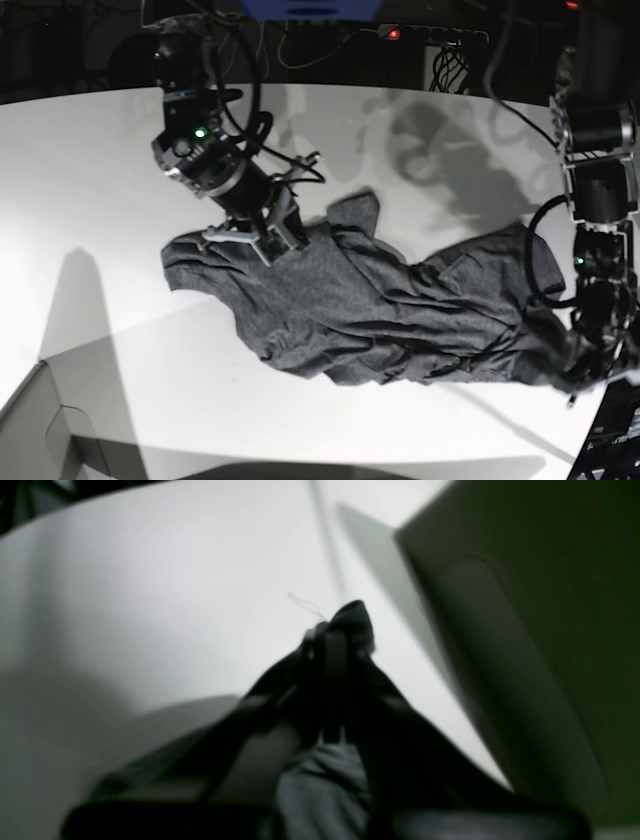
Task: Layout the t-shirt on the table in an organized manner, then fold the t-shirt properly
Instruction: 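Release the shirt with both grippers and raise them, then grasp a shirt corner with the right gripper and drag it away from the left gripper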
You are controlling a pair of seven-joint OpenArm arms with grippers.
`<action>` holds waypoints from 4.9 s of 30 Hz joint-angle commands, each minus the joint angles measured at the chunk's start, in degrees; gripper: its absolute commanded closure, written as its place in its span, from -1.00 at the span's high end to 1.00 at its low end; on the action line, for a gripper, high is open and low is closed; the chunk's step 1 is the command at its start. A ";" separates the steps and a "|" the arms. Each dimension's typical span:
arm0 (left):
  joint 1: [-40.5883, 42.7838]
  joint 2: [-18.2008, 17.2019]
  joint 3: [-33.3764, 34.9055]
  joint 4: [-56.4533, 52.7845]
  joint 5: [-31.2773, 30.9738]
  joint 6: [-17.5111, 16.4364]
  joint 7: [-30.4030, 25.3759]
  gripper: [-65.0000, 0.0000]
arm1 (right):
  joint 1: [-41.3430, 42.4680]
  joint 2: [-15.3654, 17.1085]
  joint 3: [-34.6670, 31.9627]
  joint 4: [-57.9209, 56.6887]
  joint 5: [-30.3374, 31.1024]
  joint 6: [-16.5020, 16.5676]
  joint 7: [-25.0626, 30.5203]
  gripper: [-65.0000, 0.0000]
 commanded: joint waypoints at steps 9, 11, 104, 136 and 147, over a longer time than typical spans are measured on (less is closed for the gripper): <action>-4.11 -1.33 -6.33 -6.10 -0.18 -0.57 -0.49 0.11 | -3.30 1.40 0.04 1.15 0.69 0.01 1.31 -1.00; -2.36 -1.15 -6.33 -5.57 -0.27 -0.57 -0.13 0.26 | -3.83 1.48 0.04 1.15 0.69 0.01 1.31 -1.00; 52.85 5.27 -38.33 42.78 -14.42 -0.57 28.88 -1.00 | 17.80 3.07 6.98 -14.59 0.87 0.09 0.70 -0.27; 53.91 5.36 -38.42 39.61 -14.42 -0.57 28.79 -1.00 | 42.50 -0.71 6.63 -68.21 0.87 -0.17 20.56 -0.48; 54.00 5.00 -45.45 40.58 -14.78 -0.57 30.11 -1.00 | 35.20 4.39 17.88 -47.73 0.78 -2.90 17.05 -1.00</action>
